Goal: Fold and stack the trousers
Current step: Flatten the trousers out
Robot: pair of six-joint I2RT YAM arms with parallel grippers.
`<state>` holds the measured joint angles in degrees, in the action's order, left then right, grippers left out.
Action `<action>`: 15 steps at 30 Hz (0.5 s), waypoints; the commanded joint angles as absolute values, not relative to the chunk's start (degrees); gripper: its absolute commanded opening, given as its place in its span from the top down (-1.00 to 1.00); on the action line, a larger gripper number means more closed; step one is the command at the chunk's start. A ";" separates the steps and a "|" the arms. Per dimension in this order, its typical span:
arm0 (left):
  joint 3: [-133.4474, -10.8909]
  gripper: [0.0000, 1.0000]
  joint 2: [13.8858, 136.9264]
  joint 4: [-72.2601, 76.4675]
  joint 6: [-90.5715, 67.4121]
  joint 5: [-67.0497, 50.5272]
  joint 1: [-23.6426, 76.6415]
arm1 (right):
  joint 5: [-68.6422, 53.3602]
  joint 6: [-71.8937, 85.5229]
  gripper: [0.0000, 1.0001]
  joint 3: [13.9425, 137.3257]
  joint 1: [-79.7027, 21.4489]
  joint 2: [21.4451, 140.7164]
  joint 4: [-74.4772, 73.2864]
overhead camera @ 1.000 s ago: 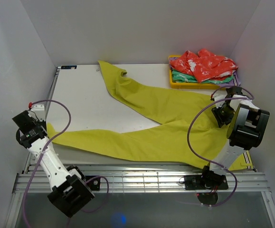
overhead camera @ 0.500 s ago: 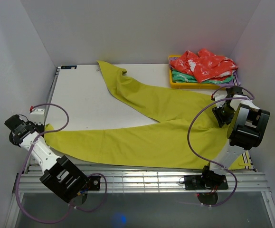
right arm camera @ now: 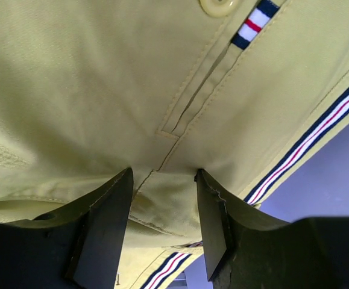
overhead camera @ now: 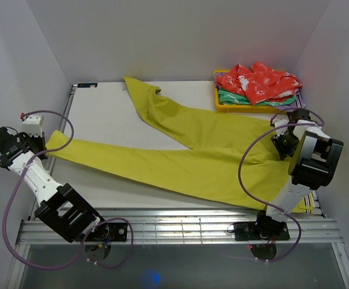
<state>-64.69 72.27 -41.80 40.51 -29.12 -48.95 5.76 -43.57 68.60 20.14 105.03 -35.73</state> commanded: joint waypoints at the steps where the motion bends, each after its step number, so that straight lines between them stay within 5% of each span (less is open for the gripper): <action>1: -63.40 1.00 64.89 -38.77 42.27 -33.66 -49.57 | 8.35 -44.74 -0.06 69.61 21.53 106.35 -32.52; 9: -42.83 0.92 65.98 -28.49 46.93 -19.80 -52.38 | 7.38 -45.35 -0.06 68.64 21.80 105.73 -32.69; 14: -43.93 -0.28 72.41 -27.06 48.16 -20.20 -58.52 | 4.66 -46.40 -0.06 68.38 21.80 104.59 -35.76; 15: -45.60 -0.33 73.03 -28.81 48.60 -23.61 -59.41 | 4.14 -46.75 -0.05 68.47 21.80 104.42 -36.47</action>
<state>-41.65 73.97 -30.06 46.85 -20.95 -56.66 5.58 -44.75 68.58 21.02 105.06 -34.92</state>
